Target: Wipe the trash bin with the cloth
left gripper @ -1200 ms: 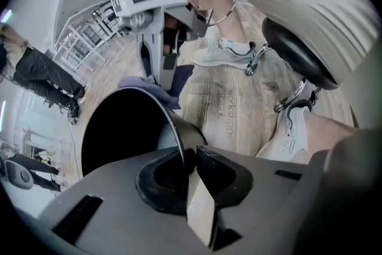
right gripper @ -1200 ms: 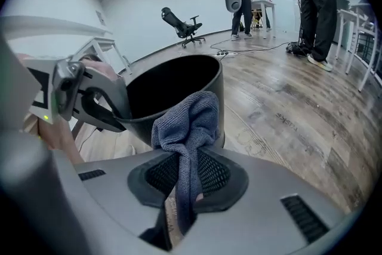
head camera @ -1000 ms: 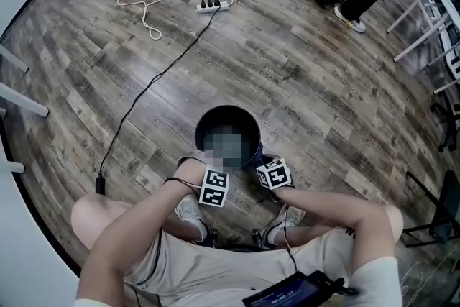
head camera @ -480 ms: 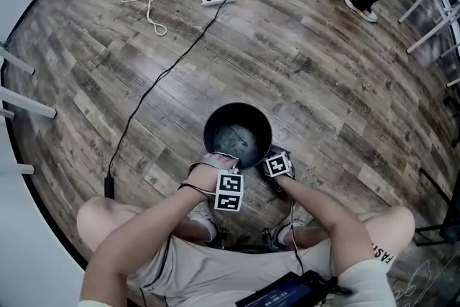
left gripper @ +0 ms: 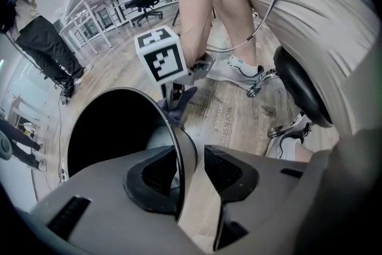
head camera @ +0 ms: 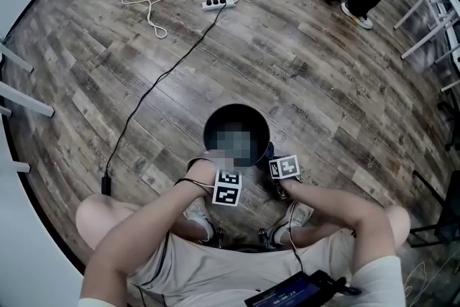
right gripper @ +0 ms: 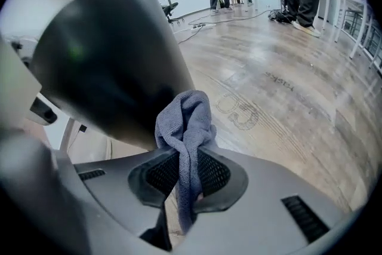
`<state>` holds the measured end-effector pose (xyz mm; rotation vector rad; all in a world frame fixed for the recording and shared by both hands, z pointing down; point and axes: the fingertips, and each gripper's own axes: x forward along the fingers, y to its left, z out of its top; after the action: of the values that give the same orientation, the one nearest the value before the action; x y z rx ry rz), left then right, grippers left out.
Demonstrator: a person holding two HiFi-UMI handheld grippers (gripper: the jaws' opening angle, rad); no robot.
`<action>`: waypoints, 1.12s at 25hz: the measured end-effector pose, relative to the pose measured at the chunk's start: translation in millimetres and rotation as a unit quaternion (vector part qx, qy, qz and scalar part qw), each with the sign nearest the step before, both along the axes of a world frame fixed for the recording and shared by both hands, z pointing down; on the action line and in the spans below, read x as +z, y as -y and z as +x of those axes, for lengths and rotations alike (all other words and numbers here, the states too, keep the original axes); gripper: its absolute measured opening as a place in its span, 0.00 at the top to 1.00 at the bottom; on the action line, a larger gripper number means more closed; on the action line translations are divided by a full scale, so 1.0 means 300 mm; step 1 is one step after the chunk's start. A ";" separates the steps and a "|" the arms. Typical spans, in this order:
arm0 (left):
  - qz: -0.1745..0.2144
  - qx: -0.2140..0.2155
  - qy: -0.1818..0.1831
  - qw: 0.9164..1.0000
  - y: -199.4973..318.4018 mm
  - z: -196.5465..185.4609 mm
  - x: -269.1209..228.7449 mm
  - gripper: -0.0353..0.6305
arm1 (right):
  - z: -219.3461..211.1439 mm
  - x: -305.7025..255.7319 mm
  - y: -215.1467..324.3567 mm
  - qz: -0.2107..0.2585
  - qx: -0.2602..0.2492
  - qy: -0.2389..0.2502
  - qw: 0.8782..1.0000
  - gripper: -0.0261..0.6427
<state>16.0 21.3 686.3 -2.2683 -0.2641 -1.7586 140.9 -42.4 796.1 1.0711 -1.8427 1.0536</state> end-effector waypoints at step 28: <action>0.020 0.011 0.034 0.999 0.015 -0.036 0.017 0.89 | -0.107 -0.128 0.008 0.046 -0.045 0.026 0.998 0.86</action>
<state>5.2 16.7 691.3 -2.1722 -0.2642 -1.8150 108.9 -44.8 757.9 1.0116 -1.9790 0.9587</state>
